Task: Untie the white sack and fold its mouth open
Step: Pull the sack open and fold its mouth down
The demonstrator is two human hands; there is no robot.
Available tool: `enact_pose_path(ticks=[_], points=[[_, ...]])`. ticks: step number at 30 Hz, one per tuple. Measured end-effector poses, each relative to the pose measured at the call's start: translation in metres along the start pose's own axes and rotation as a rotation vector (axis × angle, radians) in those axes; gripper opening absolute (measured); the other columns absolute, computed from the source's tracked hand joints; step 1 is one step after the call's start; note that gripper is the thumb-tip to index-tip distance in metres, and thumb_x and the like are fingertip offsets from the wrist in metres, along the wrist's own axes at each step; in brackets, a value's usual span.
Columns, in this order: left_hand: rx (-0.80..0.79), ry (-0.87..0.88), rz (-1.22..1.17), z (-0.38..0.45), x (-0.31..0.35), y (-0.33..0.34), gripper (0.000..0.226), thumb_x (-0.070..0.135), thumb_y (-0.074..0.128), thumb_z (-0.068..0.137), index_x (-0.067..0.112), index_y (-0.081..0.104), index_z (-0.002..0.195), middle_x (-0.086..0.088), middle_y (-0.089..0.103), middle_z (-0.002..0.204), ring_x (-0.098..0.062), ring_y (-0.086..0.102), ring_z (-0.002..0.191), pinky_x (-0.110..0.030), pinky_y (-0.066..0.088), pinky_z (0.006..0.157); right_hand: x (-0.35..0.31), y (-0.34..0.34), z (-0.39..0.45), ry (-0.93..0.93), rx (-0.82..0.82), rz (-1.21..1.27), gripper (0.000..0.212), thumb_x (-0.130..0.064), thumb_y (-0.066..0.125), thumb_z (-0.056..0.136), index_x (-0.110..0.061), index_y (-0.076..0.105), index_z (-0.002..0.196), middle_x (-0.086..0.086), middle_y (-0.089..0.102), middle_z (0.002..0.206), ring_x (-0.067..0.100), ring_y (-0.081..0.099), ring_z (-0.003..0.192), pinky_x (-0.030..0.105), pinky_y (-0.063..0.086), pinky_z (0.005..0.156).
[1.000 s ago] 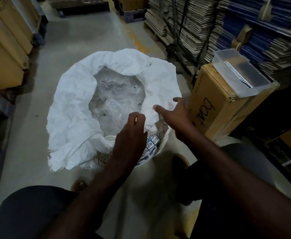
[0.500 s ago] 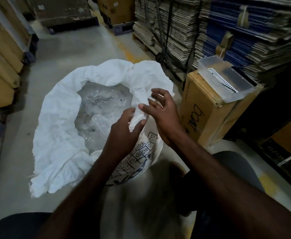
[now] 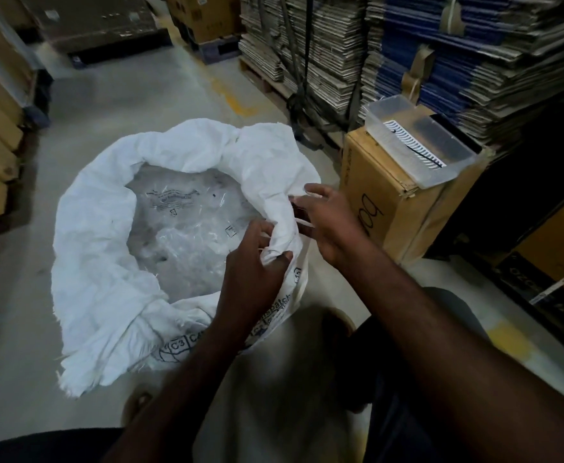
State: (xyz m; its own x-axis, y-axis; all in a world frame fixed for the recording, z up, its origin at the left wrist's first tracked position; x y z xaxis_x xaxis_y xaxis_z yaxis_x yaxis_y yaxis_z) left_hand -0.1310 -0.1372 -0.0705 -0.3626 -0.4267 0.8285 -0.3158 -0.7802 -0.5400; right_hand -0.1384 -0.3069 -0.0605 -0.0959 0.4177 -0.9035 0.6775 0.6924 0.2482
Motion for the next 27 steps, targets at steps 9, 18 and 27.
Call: enact_pose_path(ticks=[9, 18, 27], points=[[0.010, 0.065, 0.028, -0.008, -0.001, -0.003, 0.034, 0.021, 0.078, 0.092, 0.034, 0.056, 0.115, 0.015, 0.072, 0.098, 0.002, 0.067, 0.091, -0.013, 0.049, 0.075, -0.005, -0.002, 0.020, 0.028, 0.181, 0.089, 0.033, 0.006, 0.056, 0.088, -0.017, 0.065, 0.109, 0.015, 0.071, 0.119, 0.028, 0.071, 0.098, 0.043, 0.061, 0.075], [-0.071, 0.289, 0.226, -0.002, -0.002, 0.020, 0.055, 0.015, 0.070, 0.082, 0.016, 0.052, 0.135, -0.004, 0.057, 0.130, -0.026, 0.055, 0.123, -0.047, 0.049, 0.105, -0.030, -0.017, 0.016, -0.013, 0.128, -0.389, 0.096, -0.083, 0.055, 0.079, -0.009, 0.060, 0.140, 0.007, 0.067, 0.130, 0.032, 0.068, 0.116, 0.044, 0.055, 0.096], [-0.118, 0.473, 0.284, 0.088, 0.026, -0.012, 0.052, 0.046, 0.054, 0.108, 0.024, 0.049, 0.155, -0.002, 0.046, 0.163, -0.017, 0.040, 0.152, -0.036, 0.031, 0.127, -0.019, -0.024, 0.015, -0.326, 0.137, -0.657, 0.077, -0.073, 0.036, 0.100, -0.010, 0.078, 0.091, 0.008, 0.078, 0.087, 0.027, 0.076, 0.083, 0.041, 0.060, 0.073]])
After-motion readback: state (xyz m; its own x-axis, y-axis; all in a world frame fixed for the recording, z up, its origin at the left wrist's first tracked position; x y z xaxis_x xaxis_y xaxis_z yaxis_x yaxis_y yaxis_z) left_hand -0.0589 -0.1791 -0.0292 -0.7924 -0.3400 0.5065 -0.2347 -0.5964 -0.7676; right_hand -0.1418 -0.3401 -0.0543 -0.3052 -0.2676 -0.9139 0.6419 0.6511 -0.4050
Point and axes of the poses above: each hand's wrist, its own z-axis towards the middle knuckle, its own y-axis out of the palm, x = y × z, the point moved 1 cm from there along z, towards the middle knuckle
